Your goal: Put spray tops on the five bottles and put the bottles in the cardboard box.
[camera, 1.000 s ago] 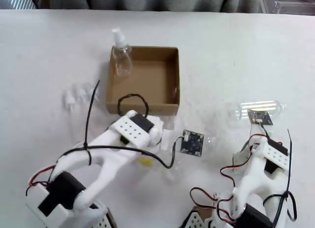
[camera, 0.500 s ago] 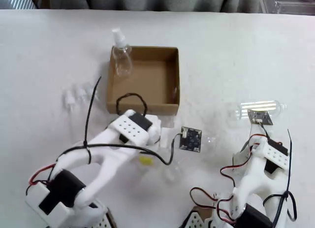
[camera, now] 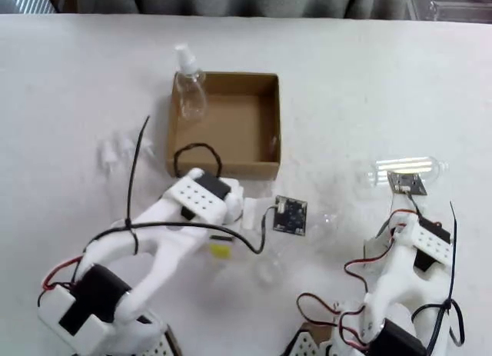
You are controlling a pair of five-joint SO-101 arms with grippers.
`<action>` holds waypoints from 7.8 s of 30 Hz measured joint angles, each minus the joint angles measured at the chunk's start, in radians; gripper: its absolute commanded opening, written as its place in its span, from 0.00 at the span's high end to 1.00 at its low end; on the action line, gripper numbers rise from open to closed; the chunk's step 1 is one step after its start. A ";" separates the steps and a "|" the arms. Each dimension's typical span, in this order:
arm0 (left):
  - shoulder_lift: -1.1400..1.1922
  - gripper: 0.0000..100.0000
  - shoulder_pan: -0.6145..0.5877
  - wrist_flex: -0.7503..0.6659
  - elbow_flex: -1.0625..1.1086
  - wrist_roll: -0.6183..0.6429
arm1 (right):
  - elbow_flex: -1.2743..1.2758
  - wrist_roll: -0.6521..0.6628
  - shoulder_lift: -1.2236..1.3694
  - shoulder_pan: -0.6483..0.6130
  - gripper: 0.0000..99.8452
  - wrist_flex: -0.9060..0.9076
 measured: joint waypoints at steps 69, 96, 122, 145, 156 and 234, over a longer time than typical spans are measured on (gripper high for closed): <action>-1.082 0.98 -0.423 -0.241 0.572 1.008 | 0.000 0.003 0.000 0.000 0.98 0.000; -1.335 0.98 -0.552 -0.187 0.628 1.069 | -0.374 0.308 -0.152 0.244 0.89 0.273; -1.338 0.98 -0.551 -0.187 0.658 1.069 | -0.468 0.354 0.396 0.175 0.82 0.112; -1.338 0.98 -0.551 -0.187 0.658 1.069 | -0.470 0.542 0.400 0.216 0.83 0.112; -1.338 0.98 -0.551 -0.187 0.658 1.069 | -0.450 0.569 0.399 0.173 0.95 0.104; -1.737 0.98 -0.356 -0.215 0.827 1.154 | -0.516 -0.672 -0.509 -1.100 0.98 -0.605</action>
